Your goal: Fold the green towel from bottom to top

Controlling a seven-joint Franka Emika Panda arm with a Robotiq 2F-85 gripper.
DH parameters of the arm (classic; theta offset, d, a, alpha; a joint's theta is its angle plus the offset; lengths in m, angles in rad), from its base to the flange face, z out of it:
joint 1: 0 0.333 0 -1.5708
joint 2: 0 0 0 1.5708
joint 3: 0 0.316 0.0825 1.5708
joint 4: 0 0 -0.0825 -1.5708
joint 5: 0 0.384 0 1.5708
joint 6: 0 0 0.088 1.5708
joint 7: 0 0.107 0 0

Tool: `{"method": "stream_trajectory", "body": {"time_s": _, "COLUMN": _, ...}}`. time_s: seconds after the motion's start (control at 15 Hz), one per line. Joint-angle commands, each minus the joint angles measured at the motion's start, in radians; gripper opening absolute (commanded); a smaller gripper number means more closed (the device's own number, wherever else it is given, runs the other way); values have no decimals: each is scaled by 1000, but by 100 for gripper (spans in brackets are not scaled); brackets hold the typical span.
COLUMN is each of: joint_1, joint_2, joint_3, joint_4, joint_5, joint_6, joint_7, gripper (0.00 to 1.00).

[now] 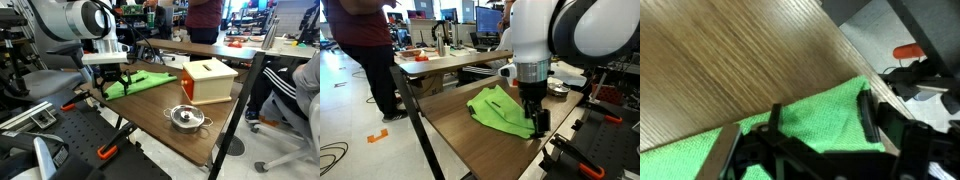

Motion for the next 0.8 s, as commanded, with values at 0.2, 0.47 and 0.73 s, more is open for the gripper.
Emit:
{"method": "stream_trajectory", "body": {"time_s": 0.2, "joint_1": 37, "joint_2": 61, "joint_3": -32, "joint_4": 76, "joint_5": -33, "joint_6": 15, "joint_7": 65, "gripper": 100}}
{"method": "stream_trajectory", "body": {"time_s": 0.47, "joint_1": 53, "joint_2": 60, "joint_3": -48, "joint_4": 86, "joint_5": -37, "joint_6": 28, "joint_7": 101, "gripper": 100}}
{"method": "stream_trajectory", "body": {"time_s": 0.73, "joint_1": 62, "joint_2": 50, "joint_3": -52, "joint_4": 76, "joint_5": -44, "joint_6": 9, "joint_7": 110, "gripper": 100}}
